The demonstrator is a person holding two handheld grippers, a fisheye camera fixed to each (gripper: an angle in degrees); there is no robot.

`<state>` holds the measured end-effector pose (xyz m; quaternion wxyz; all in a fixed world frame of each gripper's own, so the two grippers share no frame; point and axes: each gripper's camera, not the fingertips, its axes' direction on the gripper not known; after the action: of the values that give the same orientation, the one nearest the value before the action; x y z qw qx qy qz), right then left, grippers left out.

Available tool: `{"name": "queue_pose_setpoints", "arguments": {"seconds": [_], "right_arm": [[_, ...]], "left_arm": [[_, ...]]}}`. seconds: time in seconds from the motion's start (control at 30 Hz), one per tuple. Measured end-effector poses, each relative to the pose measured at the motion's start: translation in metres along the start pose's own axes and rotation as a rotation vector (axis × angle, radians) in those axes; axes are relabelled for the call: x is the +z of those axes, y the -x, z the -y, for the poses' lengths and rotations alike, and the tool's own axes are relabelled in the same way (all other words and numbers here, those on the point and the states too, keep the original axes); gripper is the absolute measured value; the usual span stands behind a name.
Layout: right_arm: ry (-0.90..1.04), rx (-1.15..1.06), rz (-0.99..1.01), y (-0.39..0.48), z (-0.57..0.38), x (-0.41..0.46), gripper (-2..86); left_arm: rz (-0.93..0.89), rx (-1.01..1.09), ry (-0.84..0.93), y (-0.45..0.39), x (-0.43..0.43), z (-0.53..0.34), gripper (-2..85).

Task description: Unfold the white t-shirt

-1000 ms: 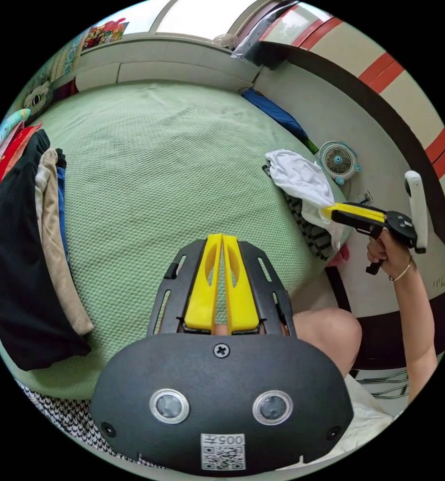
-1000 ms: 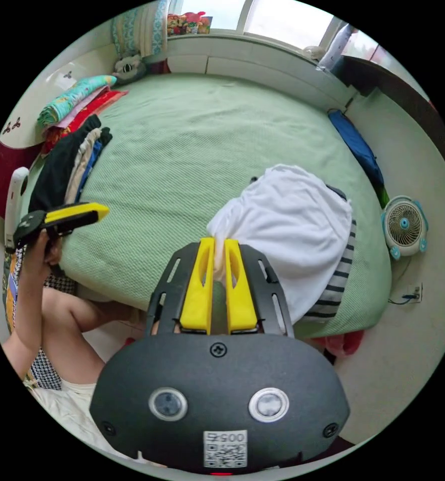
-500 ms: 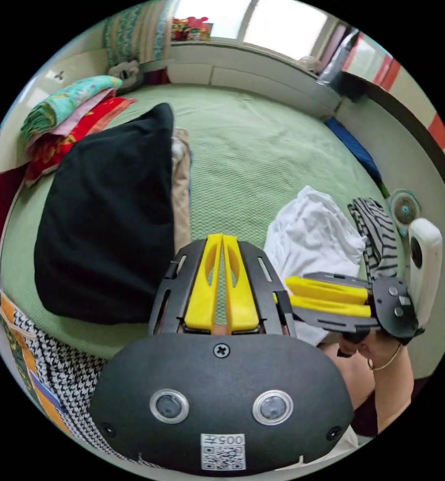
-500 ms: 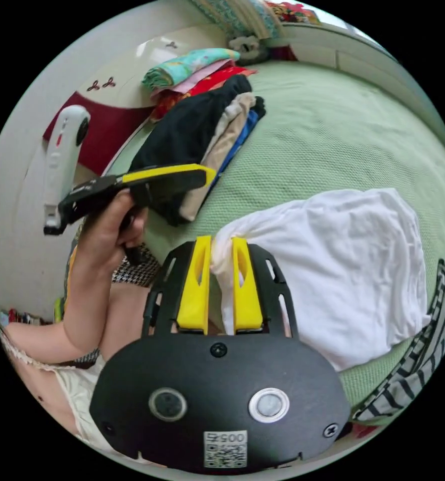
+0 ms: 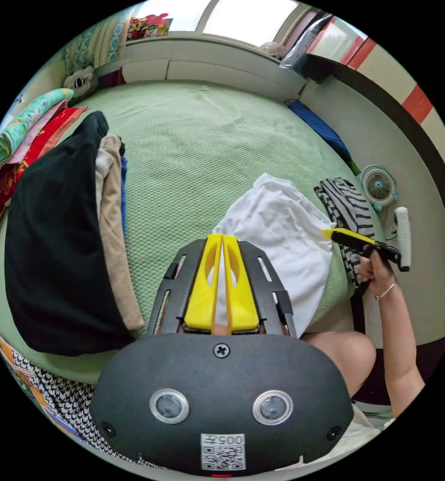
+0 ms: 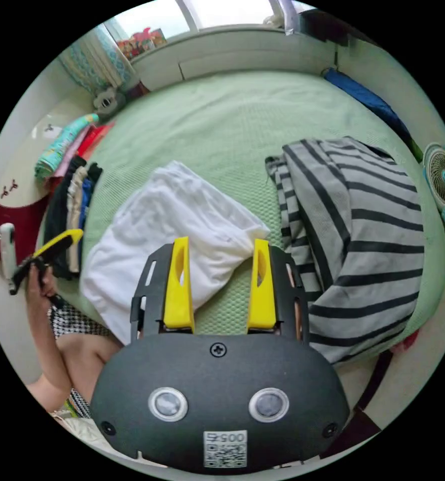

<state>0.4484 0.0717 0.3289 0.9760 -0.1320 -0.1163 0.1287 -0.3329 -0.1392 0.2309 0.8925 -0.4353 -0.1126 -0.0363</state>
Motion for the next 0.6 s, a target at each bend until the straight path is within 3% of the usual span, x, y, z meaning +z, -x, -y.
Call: {"name": "queue_pose_setpoints", "arguments": {"seconds": [0.1, 0.23, 0.33, 0.43, 0.6], "right_arm": [[-0.012, -0.023, -0.096, 0.008, 0.014, 0.019, 9.4], [-0.056, -0.025, -0.053, 0.001, 0.059, 0.009, 1.7], [-0.175, 0.059, 0.000, -0.014, 0.096, -0.016, 3.3], [-0.304, 0.145, -0.086, -0.011, 0.114, -0.047, 5.5], [-0.337, -0.061, 0.064, 0.060, 0.084, -0.068, 10.6]], "left_arm": [[0.003, 0.005, 0.017, -0.004, 0.003, 0.004, -0.5], [0.109, 0.041, 0.036, -0.006, 0.001, 0.009, -0.5], [0.112, 0.014, 0.024, 0.002, -0.003, 0.011, -0.5], [0.031, -0.028, 0.022, 0.010, -0.004, 0.013, -0.5], [0.033, -0.027, 0.001, 0.005, -0.008, 0.015, -0.5]]}}
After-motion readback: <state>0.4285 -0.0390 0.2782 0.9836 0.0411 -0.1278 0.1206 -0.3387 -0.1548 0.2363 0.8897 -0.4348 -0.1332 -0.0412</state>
